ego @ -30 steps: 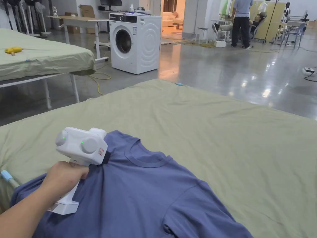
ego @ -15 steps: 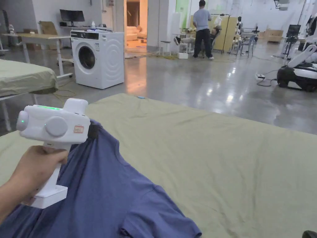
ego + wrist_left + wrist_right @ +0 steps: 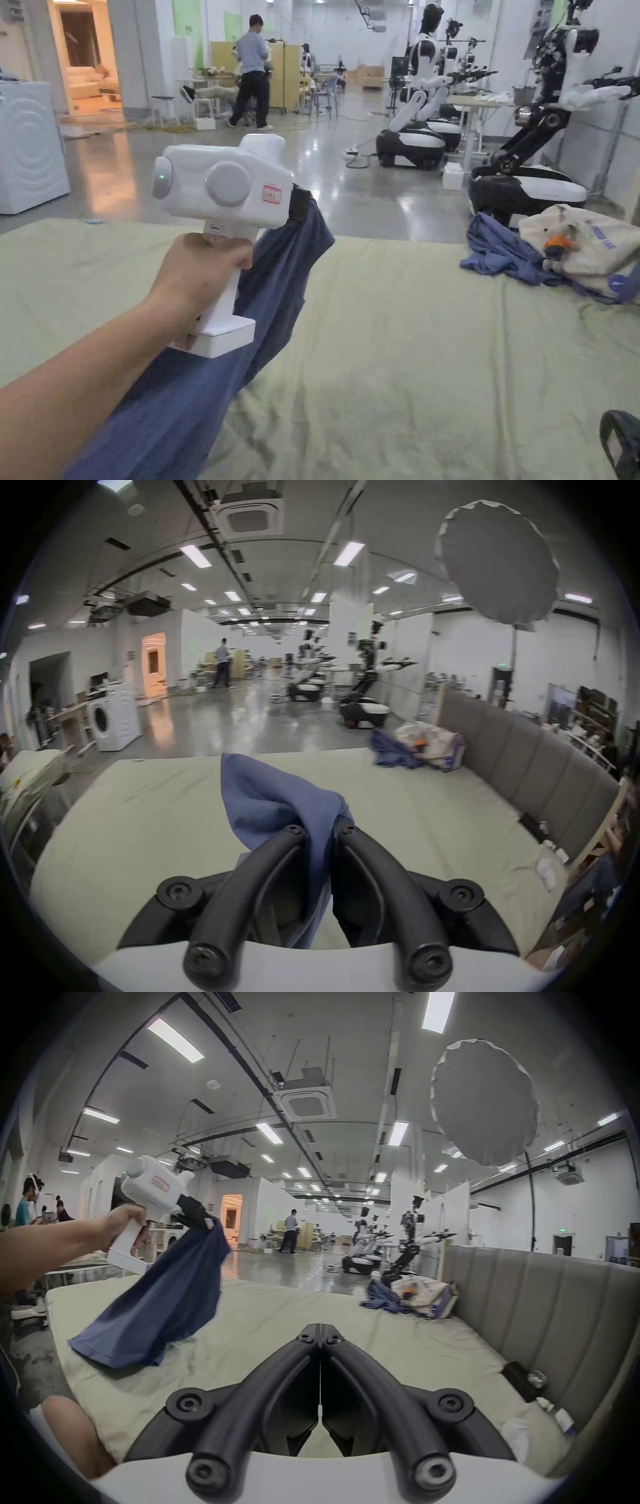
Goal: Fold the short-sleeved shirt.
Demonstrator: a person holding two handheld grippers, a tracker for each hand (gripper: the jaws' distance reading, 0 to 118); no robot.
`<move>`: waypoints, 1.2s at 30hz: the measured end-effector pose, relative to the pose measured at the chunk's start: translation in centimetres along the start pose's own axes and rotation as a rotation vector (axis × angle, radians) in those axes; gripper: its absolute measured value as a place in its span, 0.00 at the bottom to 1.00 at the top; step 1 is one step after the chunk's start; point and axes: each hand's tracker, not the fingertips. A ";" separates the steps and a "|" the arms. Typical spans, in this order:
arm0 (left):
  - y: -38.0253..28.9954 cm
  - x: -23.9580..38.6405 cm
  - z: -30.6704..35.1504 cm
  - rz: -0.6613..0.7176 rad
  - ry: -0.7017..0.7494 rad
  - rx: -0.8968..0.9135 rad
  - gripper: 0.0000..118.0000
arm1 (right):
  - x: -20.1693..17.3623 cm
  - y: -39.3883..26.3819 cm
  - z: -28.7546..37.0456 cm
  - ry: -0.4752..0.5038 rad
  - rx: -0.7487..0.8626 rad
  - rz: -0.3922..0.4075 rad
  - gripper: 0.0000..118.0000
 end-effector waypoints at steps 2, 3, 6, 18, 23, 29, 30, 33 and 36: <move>0.3 4.8 -2.4 -0.029 -0.053 -0.004 0.10 | 1.7 -0.1 0.7 -0.035 0.003 -0.001 0.02; 0.2 7.1 -3.8 -0.042 -0.084 -0.011 0.10 | 2.4 -0.2 1.0 -0.046 0.000 -0.003 0.02; -0.6 13.2 -7.4 -0.019 -0.171 -0.032 0.10 | 4.3 -0.5 1.5 -0.084 -0.006 -0.010 0.02; -12.1 22.4 -22.0 -0.119 -0.146 -0.187 0.10 | 6.2 -3.6 -0.5 -0.100 -0.097 -0.020 0.02; -14.3 21.2 -23.1 -0.073 -0.148 -0.167 0.15 | 6.0 -4.4 -1.0 -0.099 -0.120 -0.016 0.02; -10.6 15.8 -14.3 -0.123 -0.085 0.108 0.82 | 5.1 -4.1 -1.3 -0.097 -0.113 -0.007 0.02; -9.9 14.4 -11.5 -0.141 -0.089 0.151 0.82 | 5.0 -3.8 -1.3 -0.093 -0.105 -0.012 0.02; -9.2 9.5 -0.9 -0.122 -0.091 0.273 0.86 | 4.1 -2.9 -1.1 -0.097 -0.075 -0.017 0.02; -11.9 4.7 10.0 -0.093 0.011 0.371 1.00 | 3.3 -2.1 0.1 -0.112 -0.018 -0.015 0.02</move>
